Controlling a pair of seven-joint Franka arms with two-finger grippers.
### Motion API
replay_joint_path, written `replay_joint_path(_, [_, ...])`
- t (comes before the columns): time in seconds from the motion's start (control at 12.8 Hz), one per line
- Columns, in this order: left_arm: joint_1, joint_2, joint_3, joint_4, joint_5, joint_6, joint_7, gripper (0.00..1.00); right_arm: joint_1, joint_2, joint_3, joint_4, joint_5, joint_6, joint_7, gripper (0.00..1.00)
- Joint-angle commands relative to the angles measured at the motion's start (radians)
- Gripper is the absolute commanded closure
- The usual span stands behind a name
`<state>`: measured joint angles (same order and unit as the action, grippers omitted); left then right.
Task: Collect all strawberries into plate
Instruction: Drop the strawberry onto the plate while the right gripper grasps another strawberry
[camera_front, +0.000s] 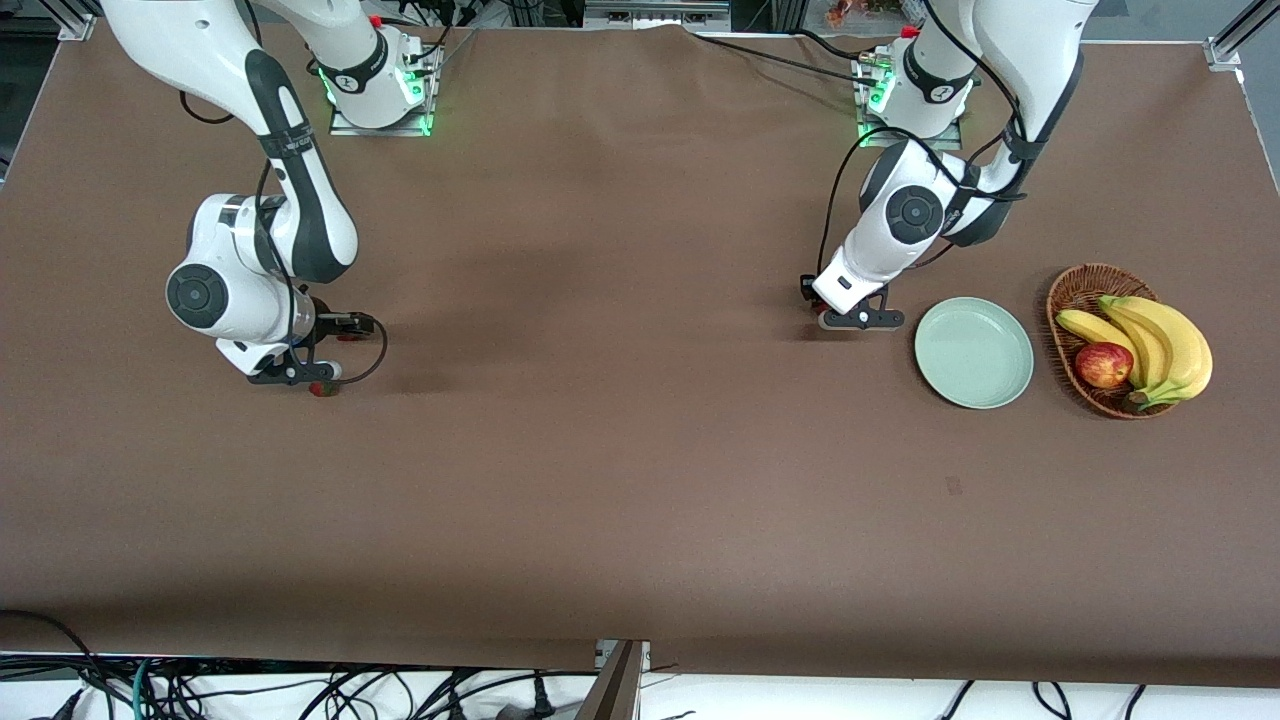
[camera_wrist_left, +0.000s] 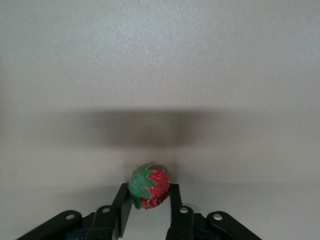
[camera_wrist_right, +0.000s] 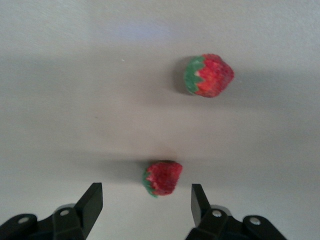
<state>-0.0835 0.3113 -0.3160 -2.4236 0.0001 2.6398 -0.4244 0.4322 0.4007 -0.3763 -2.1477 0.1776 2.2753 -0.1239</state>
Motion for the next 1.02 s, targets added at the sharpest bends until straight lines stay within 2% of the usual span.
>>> replay_joint_path(0.0, [-0.001,-0.069,0.034,0.035,0.008,-0.07,-0.002,0.8,-0.006,-0.014,0.007,-0.064,0.017,0.084,-0.025,0.2])
replay_joint_path(0.16, [0.005,-0.13,0.112,0.092,-0.006,-0.235,0.115,0.81,-0.007,-0.003,0.007,-0.064,0.029,0.098,-0.025,0.2])
replay_joint_path(0.31, [0.008,-0.152,0.231,0.148,-0.008,-0.358,0.281,0.81,-0.007,0.01,0.007,-0.064,0.039,0.125,-0.028,0.24])
replay_joint_path(0.55, [0.01,-0.147,0.403,0.158,-0.043,-0.37,0.536,0.81,-0.007,0.041,0.007,-0.064,0.089,0.156,-0.074,0.29])
replay_joint_path(0.7, [0.016,-0.112,0.487,0.158,-0.054,-0.347,0.648,0.8,-0.007,0.046,0.007,-0.064,0.12,0.156,-0.105,0.37])
replay_joint_path(0.94, [0.022,-0.023,0.503,0.15,-0.06,-0.237,0.654,0.78,-0.007,0.044,0.008,-0.064,0.12,0.155,-0.105,0.55])
